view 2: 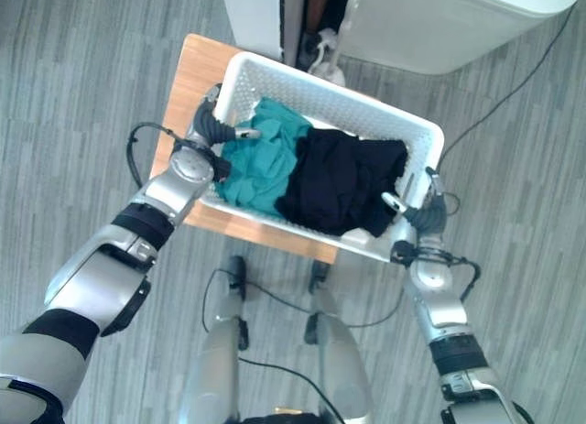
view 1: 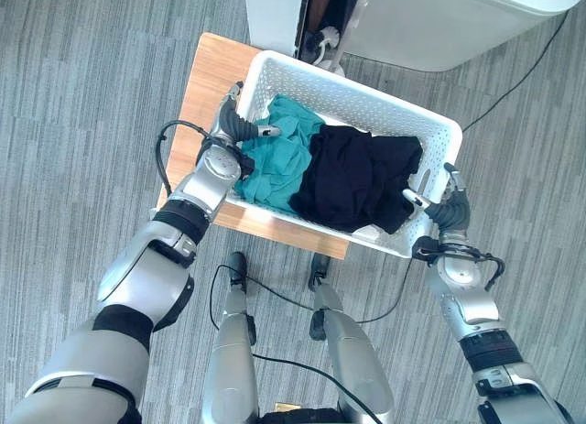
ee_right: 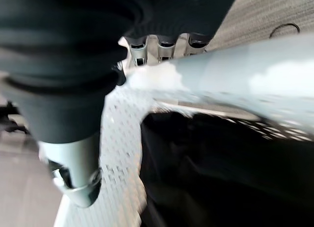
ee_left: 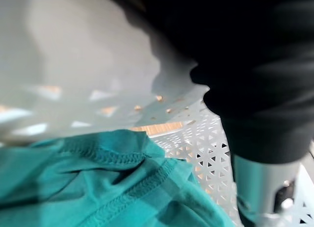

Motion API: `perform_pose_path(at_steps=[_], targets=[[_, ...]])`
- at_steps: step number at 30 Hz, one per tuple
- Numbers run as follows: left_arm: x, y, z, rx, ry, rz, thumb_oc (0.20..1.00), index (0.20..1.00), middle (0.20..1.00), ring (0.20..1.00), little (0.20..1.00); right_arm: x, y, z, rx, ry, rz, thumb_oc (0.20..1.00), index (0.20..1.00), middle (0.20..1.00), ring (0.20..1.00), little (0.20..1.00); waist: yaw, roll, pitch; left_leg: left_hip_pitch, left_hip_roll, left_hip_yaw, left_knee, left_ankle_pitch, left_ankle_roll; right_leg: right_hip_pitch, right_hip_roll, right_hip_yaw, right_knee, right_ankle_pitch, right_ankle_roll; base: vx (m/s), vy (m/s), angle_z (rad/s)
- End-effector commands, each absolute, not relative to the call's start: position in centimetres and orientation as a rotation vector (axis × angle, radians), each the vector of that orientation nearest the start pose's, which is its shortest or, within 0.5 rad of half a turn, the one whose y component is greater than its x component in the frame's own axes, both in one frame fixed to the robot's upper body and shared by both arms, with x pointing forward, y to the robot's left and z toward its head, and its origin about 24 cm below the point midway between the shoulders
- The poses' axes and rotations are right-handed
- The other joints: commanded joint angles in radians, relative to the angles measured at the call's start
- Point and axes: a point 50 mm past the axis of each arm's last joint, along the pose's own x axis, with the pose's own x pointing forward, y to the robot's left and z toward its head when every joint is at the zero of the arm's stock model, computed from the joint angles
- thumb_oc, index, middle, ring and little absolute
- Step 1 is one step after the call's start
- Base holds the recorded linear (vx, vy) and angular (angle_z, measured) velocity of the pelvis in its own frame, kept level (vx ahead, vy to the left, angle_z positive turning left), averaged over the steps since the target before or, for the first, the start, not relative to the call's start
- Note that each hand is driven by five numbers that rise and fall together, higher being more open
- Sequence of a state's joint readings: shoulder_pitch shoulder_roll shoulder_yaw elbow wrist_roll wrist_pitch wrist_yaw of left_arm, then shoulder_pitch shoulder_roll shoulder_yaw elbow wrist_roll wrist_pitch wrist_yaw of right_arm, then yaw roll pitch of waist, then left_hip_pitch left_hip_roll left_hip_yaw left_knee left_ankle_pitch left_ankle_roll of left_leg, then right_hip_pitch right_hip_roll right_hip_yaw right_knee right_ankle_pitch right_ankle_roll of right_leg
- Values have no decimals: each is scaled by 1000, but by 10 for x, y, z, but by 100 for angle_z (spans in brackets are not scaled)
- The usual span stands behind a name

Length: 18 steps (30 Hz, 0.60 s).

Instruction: Grab the laundry basket,head to the washer,open it,put in the laundry and shut it.

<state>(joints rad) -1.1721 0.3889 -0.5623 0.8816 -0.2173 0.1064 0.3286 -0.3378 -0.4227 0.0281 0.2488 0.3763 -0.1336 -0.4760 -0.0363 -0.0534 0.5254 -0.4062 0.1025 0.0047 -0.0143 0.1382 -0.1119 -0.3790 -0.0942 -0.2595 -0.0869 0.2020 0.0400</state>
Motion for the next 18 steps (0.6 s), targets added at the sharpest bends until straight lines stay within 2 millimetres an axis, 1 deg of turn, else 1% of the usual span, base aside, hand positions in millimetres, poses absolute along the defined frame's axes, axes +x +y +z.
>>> perform_pose_path(at_steps=[1, 7, 10, 15, 18], targets=[[418, 130, 204, 541, -171, 117, 1000, 1000, 1000, 1000, 1000, 295, -259, 143, 49, -436, -587, 1000, 1000, 1000, 1000, 1000, -7, -1, -5, -88, 33, -10, 137, -115, 34, -40, -93, 14, 128, -107, 88, 0, 0, 0], [415, 133, 195, 534, -164, 115, 1000, 1000, 1000, 1000, 1000, 291, -259, 152, 21, -488, -587, 1000, 1000, 1000, 1000, 1000, -8, 4, -5, -89, 34, -3, 149, -124, 35, -42, -93, 19, 132, -108, 89, 0, 0, 0], [415, 133, 193, 528, -160, 113, 1000, 1000, 1000, 1000, 1000, 291, -257, 152, 16, -490, -571, 1000, 1000, 1000, 1000, 1000, -11, 4, -5, -88, 34, 0, 156, -128, 34, -42, -93, 25, 136, -109, 88, 0, 0, 0], [416, 132, 198, 523, -172, 116, 1000, 1000, 1000, 1000, 1000, 294, -253, 142, 42, -446, -545, 1000, 1000, 1000, 1000, 1000, -16, 6, -5, -98, 35, -2, 162, -128, 31, -48, -95, 25, 139, -109, 86, -2, 0, -1], [417, 133, 200, 526, -172, 124, 1000, 1000, 1000, 1000, 1000, 294, -255, 137, 33, -426, -551, 1000, 1000, 1000, 1000, 1000, -18, 10, -5, -106, 33, -3, 162, -125, 30, -55, -97, 23, 141, -111, 85, 0, 0, 0]])
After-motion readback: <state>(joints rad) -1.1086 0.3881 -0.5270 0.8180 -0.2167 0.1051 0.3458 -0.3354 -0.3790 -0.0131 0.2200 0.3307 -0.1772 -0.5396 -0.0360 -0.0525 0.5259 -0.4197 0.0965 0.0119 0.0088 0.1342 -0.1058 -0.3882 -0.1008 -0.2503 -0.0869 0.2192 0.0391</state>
